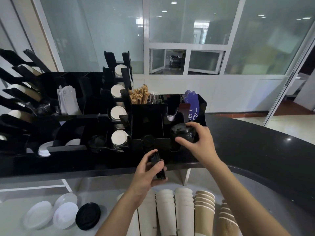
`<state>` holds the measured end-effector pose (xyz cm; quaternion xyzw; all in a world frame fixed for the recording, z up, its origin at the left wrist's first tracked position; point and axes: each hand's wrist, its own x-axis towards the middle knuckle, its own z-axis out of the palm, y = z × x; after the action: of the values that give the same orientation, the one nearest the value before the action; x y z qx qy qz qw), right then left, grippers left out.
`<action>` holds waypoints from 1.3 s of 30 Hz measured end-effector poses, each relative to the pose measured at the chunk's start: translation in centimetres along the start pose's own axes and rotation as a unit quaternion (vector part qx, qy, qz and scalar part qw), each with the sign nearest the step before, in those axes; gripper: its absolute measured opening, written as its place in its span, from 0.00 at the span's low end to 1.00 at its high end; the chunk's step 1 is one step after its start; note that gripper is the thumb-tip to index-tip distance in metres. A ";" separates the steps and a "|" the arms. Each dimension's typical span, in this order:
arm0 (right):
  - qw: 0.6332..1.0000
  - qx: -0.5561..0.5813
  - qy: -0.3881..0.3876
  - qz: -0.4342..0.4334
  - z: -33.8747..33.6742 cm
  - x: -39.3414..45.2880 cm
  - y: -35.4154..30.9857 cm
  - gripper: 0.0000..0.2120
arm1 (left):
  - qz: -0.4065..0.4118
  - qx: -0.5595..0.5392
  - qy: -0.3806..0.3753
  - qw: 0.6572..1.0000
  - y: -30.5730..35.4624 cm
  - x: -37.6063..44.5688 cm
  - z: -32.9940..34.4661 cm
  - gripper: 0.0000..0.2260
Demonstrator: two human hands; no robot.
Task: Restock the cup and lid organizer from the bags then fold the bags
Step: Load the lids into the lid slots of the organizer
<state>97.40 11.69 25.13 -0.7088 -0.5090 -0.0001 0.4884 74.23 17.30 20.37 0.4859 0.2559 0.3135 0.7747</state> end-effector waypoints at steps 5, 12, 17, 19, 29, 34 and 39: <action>0.996 -0.076 -0.046 0.007 1.2 4.5 0.6 0.32 | -0.006 0.017 -0.003 1.000 -0.2 0.3 -0.1 0.27; 0.948 -0.272 -0.142 -0.083 3.4 6.6 2.9 0.32 | -0.011 0.030 -0.007 0.999 -0.6 0.6 -0.4 0.28; 0.911 -0.349 -0.162 -0.152 4.5 6.9 3.3 0.32 | -0.016 0.035 -0.008 0.999 -0.8 0.6 -0.3 0.30; 0.899 -0.370 -0.172 -0.160 4.9 6.7 3.5 0.32 | -0.017 0.038 -0.009 0.999 -1.0 0.6 -0.4 0.29; 0.859 -0.440 -0.166 -0.201 6.2 5.6 5.9 0.31 | -0.022 0.045 -0.012 0.999 -1.3 0.7 -0.3 0.28; 0.827 -0.486 -0.198 -0.202 6.3 5.6 5.8 0.26 | -0.023 0.039 -0.011 0.999 -1.4 0.7 -0.3 0.30; 0.818 -0.494 -0.228 -0.187 6.1 5.6 5.2 0.21 | -0.025 0.036 -0.009 0.999 -1.4 0.6 -0.4 0.30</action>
<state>100.84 19.87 21.11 -0.7258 -0.6602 -0.1811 -0.0669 74.73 17.54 18.89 0.5100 0.2716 0.2804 0.7665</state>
